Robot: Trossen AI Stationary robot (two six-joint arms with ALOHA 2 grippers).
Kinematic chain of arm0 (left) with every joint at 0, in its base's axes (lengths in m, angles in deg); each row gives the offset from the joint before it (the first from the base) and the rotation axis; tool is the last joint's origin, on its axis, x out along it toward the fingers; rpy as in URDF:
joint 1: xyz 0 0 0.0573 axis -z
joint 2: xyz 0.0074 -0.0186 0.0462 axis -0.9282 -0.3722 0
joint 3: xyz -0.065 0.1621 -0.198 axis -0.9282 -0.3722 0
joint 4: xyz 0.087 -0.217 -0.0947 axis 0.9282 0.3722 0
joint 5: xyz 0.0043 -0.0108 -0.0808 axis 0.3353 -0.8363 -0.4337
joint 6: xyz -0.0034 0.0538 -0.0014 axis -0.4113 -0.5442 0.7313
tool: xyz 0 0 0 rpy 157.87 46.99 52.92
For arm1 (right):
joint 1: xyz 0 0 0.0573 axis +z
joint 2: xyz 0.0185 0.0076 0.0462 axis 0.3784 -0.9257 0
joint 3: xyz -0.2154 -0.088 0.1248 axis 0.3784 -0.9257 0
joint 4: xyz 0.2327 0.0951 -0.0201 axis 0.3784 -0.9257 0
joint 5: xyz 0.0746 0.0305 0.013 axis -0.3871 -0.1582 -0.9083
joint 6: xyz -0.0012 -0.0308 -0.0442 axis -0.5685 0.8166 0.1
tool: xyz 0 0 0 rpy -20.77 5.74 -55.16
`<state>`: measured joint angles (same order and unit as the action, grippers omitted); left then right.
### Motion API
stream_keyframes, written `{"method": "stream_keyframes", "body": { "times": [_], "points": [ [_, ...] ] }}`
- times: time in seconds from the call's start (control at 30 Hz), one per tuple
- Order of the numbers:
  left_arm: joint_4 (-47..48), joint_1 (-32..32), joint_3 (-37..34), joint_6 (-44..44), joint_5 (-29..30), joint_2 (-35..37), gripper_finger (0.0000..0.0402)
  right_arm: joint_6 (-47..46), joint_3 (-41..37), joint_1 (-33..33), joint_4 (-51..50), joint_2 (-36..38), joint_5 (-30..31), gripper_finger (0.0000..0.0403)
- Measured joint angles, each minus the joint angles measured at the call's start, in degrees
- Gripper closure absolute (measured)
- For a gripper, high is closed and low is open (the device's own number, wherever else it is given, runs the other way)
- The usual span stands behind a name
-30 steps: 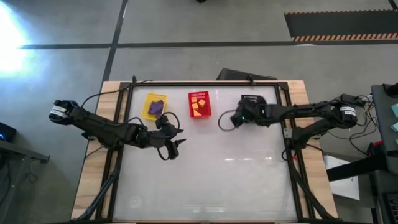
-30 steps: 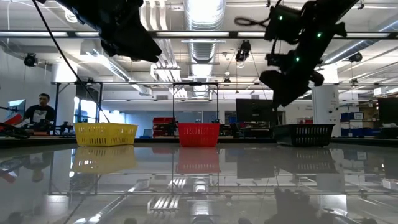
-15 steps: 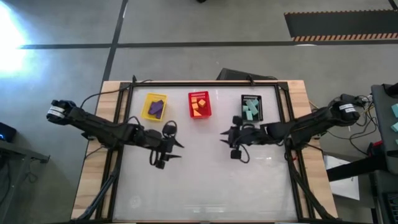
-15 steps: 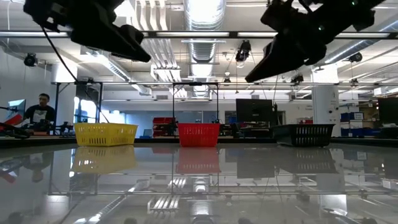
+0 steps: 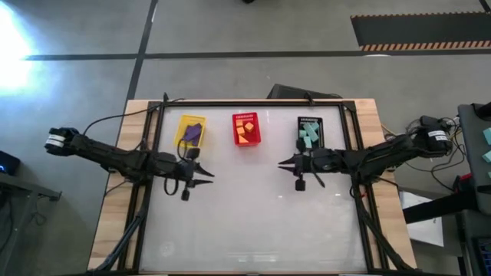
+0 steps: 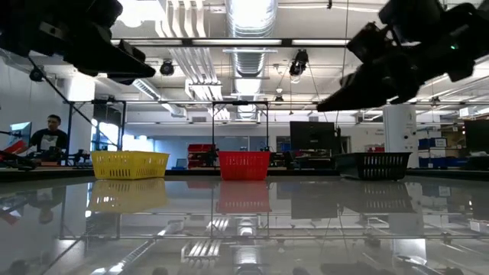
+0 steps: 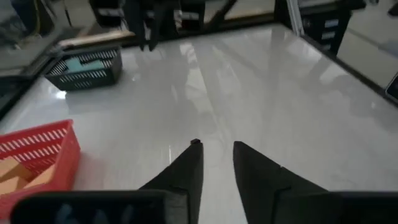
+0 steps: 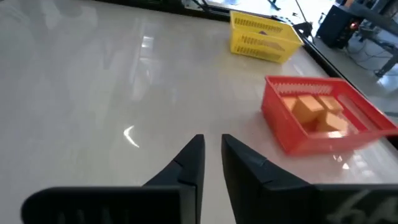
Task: Sort & place blocks by color
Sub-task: Return to Home Position
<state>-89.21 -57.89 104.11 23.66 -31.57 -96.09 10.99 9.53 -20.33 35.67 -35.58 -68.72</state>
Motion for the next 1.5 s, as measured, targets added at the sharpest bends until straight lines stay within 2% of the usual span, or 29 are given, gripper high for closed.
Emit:
{"method": "stream_keyframes", "body": {
  "times": [0.3,0.63,0.93,1.5],
  "points": [
    [-4.7,-1.0,-9.4,0.6,0.0,11.4,0.0376,-0.6,-9.0,-0.3,3.1,9.9,-0.2,0.0369],
    [-6.6,-1.6,-17.5,5.9,0.3,22.1,0.0389,-1.6,-17.5,-0.3,3.2,26.4,-0.2,0.0369],
    [1.0,-1.6,-17.8,5.9,0.2,30.2,0.0389,-1.6,-18.7,-0.3,-3.6,36.9,-1.6,0.0369],
    [11.3,-1.6,-17.7,7.4,-0.1,45.1,0.0389,-1.0,-18.7,-0.2,-9.8,45.3,-1.9,0.037]
  ]
}}
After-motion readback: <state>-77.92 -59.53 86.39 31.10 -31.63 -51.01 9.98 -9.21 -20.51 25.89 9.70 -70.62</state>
